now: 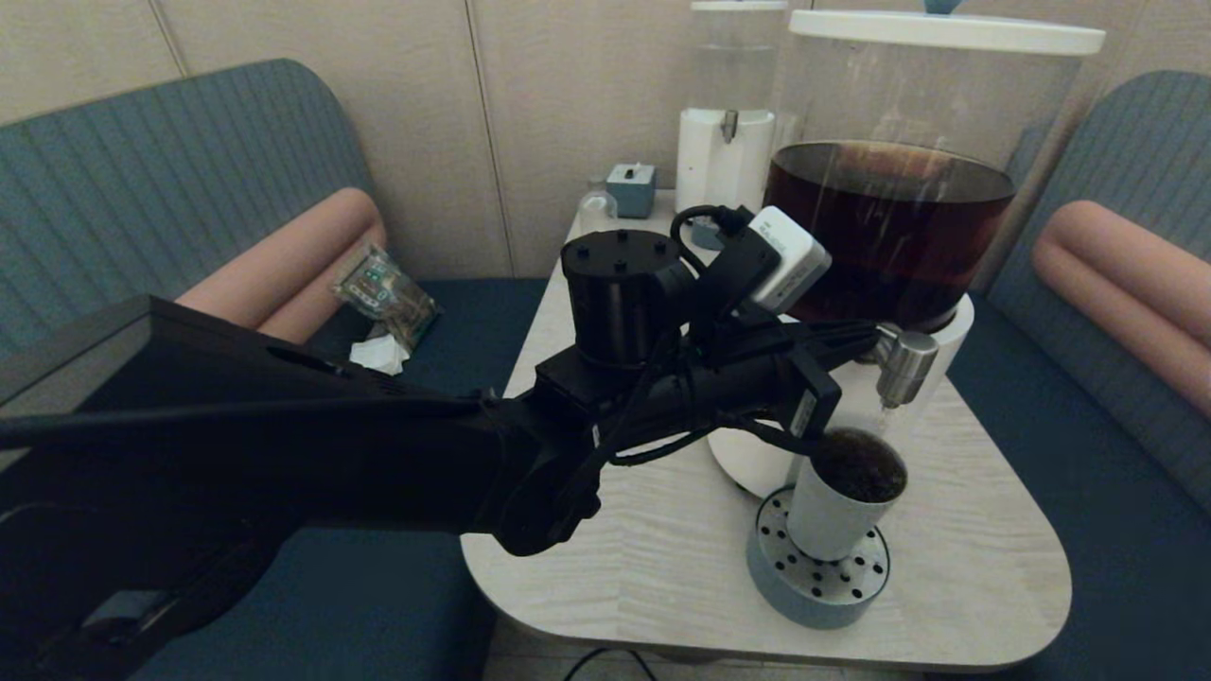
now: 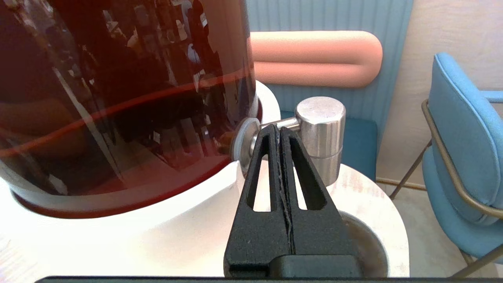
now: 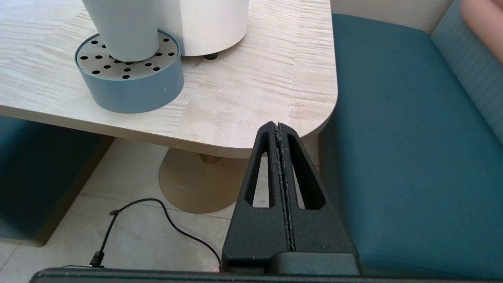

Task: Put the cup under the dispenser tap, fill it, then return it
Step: Turn off the faucet

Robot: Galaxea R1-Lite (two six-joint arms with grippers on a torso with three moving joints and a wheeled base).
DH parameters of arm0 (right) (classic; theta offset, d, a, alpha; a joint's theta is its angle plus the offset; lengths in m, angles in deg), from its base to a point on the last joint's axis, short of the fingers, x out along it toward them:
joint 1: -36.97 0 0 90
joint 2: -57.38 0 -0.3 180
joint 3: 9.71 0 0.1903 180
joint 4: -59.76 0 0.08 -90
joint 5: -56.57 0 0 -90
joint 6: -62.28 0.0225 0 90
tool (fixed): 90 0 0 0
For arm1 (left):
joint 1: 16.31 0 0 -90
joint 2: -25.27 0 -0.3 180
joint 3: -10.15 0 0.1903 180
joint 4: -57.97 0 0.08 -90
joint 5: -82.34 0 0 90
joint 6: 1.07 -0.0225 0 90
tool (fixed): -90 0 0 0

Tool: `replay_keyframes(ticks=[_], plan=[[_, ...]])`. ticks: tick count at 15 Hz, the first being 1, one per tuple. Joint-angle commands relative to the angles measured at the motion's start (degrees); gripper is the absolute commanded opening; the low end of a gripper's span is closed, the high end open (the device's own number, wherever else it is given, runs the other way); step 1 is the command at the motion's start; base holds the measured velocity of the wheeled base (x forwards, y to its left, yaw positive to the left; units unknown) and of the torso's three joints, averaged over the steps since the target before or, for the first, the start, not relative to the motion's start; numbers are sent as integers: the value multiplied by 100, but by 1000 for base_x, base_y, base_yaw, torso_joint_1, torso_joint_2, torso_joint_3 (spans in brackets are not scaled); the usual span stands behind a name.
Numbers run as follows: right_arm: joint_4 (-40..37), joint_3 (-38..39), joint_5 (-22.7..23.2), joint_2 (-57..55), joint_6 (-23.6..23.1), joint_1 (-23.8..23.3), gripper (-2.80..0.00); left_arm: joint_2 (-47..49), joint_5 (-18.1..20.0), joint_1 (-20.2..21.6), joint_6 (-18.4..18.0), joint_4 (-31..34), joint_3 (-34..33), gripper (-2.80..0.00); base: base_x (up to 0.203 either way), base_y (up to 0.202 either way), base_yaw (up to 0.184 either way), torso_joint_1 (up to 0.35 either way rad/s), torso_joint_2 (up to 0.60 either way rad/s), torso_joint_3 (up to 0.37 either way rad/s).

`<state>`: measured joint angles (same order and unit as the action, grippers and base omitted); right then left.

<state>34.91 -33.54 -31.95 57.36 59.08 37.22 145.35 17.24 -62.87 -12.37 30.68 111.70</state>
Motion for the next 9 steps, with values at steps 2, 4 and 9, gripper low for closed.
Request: replay_keyframes(ticks=[2, 4, 9], plan=[[-1, -6, 2, 2, 1, 2, -280, -1, 15, -3, -4, -32, 5, -280, 0, 0, 0, 0, 0, 0], [-1, -2, 2, 2, -5, 2, -280, 26, 15, -3, -4, -24, 56, -280, 0, 0, 0, 0, 0, 0], [-1, 2, 2, 2, 3, 2, -280, 162, 8, -3, -9, 74, 195, -280, 0, 0, 0, 0, 0, 0]])
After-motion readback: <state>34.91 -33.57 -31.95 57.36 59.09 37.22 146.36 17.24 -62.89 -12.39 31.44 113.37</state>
